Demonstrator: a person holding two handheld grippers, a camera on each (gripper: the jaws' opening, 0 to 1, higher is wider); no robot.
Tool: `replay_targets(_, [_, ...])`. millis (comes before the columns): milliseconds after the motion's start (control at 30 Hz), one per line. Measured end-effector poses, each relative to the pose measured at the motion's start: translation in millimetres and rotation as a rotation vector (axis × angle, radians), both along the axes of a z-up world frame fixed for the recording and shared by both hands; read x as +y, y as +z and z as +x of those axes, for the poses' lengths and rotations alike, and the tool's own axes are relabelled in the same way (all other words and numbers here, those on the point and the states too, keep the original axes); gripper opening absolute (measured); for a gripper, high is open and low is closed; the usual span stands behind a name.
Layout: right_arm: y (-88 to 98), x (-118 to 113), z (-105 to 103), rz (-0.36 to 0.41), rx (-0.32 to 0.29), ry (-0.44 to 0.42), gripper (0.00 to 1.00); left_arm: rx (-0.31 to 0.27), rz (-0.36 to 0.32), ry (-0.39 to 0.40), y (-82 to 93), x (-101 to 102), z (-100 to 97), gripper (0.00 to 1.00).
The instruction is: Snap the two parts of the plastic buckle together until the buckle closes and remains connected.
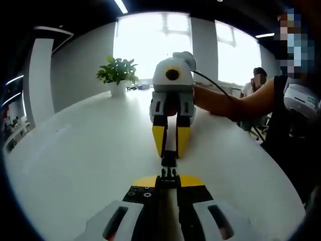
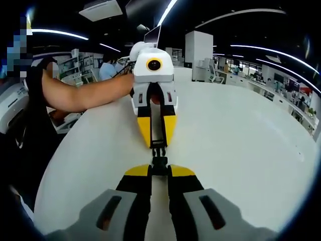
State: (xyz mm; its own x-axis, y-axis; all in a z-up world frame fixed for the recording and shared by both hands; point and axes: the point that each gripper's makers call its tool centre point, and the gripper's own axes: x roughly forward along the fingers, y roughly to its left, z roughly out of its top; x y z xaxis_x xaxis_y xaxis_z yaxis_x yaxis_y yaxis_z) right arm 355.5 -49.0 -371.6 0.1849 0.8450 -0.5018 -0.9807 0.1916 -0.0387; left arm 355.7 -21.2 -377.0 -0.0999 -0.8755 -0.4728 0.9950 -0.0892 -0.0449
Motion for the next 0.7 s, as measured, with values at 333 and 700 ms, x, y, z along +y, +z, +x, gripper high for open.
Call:
replay_targets(333, [-0.4, 0.1, -1.0, -0.002, 0.001, 0.004, 0.11, -0.007, -0.002, 0.004, -0.5, -2.1, 1.8, 0.11])
replay_targets(700, [-1.1, 0.4, -0.6, -0.003, 0.000, 0.005, 0.11, 0.002, -0.013, -0.006, 0.6, -4.1, -1.2, 0.11])
